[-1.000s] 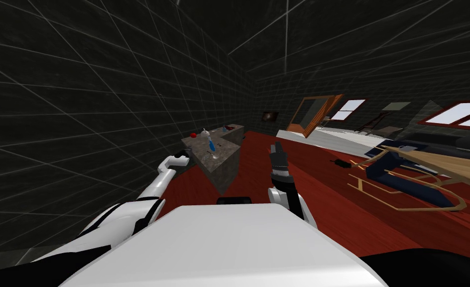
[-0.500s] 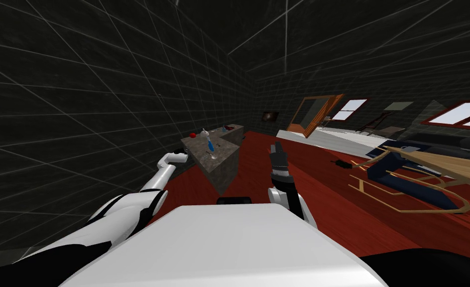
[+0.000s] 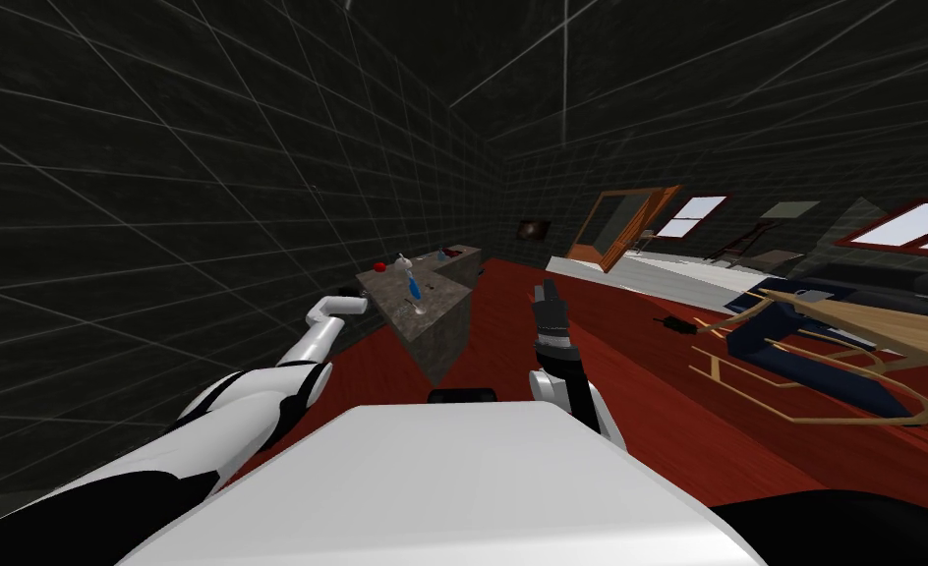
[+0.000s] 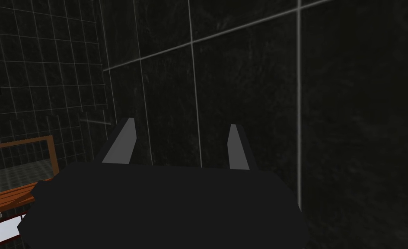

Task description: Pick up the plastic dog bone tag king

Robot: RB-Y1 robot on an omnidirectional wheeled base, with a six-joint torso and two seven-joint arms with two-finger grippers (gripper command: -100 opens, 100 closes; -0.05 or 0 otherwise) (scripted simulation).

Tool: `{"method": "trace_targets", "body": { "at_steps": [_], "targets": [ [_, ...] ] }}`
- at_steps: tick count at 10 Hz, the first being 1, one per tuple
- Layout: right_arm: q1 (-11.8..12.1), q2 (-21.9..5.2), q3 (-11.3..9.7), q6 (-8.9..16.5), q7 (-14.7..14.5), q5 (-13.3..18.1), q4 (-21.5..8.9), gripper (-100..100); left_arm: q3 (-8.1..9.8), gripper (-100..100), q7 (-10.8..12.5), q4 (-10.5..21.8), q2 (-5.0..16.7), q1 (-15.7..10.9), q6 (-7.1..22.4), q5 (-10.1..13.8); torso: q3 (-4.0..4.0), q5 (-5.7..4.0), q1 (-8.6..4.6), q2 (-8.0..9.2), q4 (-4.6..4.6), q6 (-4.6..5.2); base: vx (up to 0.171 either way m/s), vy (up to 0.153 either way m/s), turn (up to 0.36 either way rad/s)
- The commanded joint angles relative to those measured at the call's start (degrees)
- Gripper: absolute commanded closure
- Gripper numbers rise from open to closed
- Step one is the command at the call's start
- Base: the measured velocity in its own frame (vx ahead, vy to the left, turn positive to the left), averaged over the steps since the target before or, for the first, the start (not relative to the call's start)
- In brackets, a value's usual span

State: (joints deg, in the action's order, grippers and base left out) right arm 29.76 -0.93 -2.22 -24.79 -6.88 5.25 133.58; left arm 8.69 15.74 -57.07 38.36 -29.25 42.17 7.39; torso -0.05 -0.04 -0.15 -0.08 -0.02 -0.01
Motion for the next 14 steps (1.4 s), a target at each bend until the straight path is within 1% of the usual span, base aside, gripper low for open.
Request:
{"method": "trace_targets", "body": {
  "at_steps": [1,2,3,4,5,6,7,8,9,10,11,12,13,14],
  "targets": [
    [0.0,0.0,0.0,0.0,0.0,0.0,0.0,0,0.35,-100,0.5,2.4,0.4,-1.3,2.9,0.3,0.0,0.0,0.0,0.0,0.0,0.0,0.02,-0.038,0.002],
    [0.0,0.0,0.0,0.0,0.0,0.0,0.0,0,0.35,-100,0.5,2.4,0.4,-1.3,3.5,0.3,0.0,0.01,0.03,0.0,-0.01,-0.01,0.01,-0.016,0.003],
    [0.0,0.0,0.0,0.0,0.0,0.0,0.0,0,1.03,-100,1.3,4.8,0.9,-3.8,5.8,0.9,0.01,0.02,0.09,0.03,0.0,-0.01,0.017,-0.022,0.002],
    [0.0,0.0,0.0,0.0,0.0,0.0,0.0,0,1.03,-100,1.3,5.7,0.9,-3.8,7.1,0.9,0.0,0.02,0.08,0.01,0.0,0.0,0.018,-0.024,0.001],
    [0.0,0.0,0.0,0.0,0.0,0.0,0.0,0,1.71,-100,2.2,8.4,1.2,-6.1,8.6,1.4,0.0,0.02,0.08,0.01,-0.01,-0.01,0.027,-0.028,0.003],
    [0.0,0.0,0.0,0.0,0.0,0.0,0.0,0,1.71,-100,2.2,8.9,1.2,-6.1,10.1,1.4,-0.02,0.02,0.06,-0.02,-0.01,0.0,0.025,-0.025,0.0],
    [0.0,0.0,0.0,0.0,0.0,0.0,0.0,0,1.71,-100,2.2,8.9,1.2,-6.1,10.5,1.4,-0.02,0.03,0.07,-0.02,-0.01,-0.01,0.012,-0.014,0.003],
    [0.0,0.0,0.0,0.0,0.0,0.0,0.0,0,2.38,-100,3.0,11.8,1.4,-8.4,12.8,1.9,0.0,0.03,0.11,0.02,-0.01,-0.01,0.023,-0.02,-0.003],
    [0.0,0.0,0.0,0.0,0.0,0.0,0.0,0,2.38,-100,3.0,11.9,1.4,-8.4,13.8,1.9,-0.01,0.03,0.09,-0.01,-0.01,0.0,0.023,-0.019,-0.002],
    [0.0,0.0,0.0,0.0,0.0,0.0,0.0,0,3.05,-100,3.8,14.4,1.5,-10.5,15.6,2.4,-0.01,0.03,0.1,-0.01,-0.01,-0.02,0.031,-0.024,0.001],
    [0.0,0.0,0.0,0.0,0.0,0.0,0.0,0,3.05,-100,3.8,14.8,1.5,-10.5,16.9,2.4,-0.03,0.02,0.07,-0.04,-0.01,0.0,0.028,-0.018,-0.002],
    [0.0,0.0,0.0,0.0,0.0,0.0,0.0,0,3.05,-100,3.8,14.8,1.5,-10.5,16.9,2.4,-0.02,0.03,0.09,-0.03,-0.02,-0.01,0.012,-0.008,-0.001],
    [0.0,0.0,0.0,0.0,0.0,0.0,0.0,0,3.7,-100,4.6,17.1,1.5,-12.5,19.8,3.0,0.0,0.04,0.13,0.02,-0.01,-0.01,0.024,-0.013,-0.002],
    [0.0,0.0,0.0,0.0,0.0,0.0,0.0,0,3.7,-100,4.6,17.6,1.5,-12.5,19.8,3.0,-0.01,0.03,0.12,-0.01,-0.01,0.0,0.027,-0.013,-0.004]
  ]
}}
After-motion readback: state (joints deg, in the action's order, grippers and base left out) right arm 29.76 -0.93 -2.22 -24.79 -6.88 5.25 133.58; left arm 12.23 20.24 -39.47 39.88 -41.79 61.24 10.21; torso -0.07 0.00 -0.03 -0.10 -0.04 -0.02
